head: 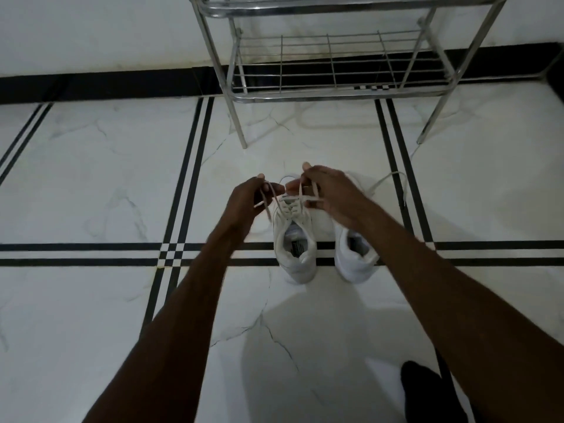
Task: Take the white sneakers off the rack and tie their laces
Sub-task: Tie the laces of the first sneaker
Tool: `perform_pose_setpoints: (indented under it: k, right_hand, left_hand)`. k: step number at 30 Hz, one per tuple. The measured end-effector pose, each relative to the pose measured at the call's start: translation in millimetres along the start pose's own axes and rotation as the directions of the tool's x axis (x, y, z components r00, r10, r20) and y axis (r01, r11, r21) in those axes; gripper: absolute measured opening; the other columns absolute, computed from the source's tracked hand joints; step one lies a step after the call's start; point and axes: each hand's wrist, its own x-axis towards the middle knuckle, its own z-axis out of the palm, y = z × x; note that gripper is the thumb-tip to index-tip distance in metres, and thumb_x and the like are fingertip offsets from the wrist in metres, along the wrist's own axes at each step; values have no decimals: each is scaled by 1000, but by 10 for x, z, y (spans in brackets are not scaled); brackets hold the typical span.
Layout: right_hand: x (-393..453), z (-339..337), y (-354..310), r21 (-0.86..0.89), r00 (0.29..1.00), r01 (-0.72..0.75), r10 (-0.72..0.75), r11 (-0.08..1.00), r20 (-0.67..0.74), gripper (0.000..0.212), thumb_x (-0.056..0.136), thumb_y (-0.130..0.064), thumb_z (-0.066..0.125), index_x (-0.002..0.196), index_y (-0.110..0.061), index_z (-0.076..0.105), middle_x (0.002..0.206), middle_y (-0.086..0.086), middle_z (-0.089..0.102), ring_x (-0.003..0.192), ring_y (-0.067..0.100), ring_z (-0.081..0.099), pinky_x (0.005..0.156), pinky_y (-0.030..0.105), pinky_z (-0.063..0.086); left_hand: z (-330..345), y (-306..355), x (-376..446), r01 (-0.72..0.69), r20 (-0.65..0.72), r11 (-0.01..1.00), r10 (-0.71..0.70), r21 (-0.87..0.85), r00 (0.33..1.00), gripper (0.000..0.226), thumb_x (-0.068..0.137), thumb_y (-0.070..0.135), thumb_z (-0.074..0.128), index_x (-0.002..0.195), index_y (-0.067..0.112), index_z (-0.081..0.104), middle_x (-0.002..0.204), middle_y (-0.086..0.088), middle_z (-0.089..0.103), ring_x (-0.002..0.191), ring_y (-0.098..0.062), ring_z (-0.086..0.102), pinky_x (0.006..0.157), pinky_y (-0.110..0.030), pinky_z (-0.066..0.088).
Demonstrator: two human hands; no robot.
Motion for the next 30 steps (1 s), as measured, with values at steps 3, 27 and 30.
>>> perform_pose_setpoints:
  k: [3,27,30]
  right_hand:
    - [65,84,213,53,996,-62,65,997,-58,24,102,-28,49,100,-14,68,94,6,71,87,20,71,69,29,52]
    - [246,111,362,-70,905,-77,40,995,-424,21,71,-15,87,79,-16,69,76,7,76,63,14,69,52,27,48]
    - [224,65,385,-124,946,-16,-25,992,-324,11,71,-7,85,77,-13,77,76,10,74,67,18,67,69,32,54]
  left_hand:
    - [140,-159,86,6,-52,1000,-8,-27,999,36,106,35,45,81,14,59,76,-4,68,78,-22,64,85,-42,52]
    - [176,-250,-61,-267,111,913,244,309,963,32,104,5,48,131,18,58,86,-12,73,80,-15,68,74,-23,54]
    - [178,-243,-27,-288,148,874,249,391,957,21,101,6,52,120,16,52,83,-12,75,81,-22,73,77,-36,57]
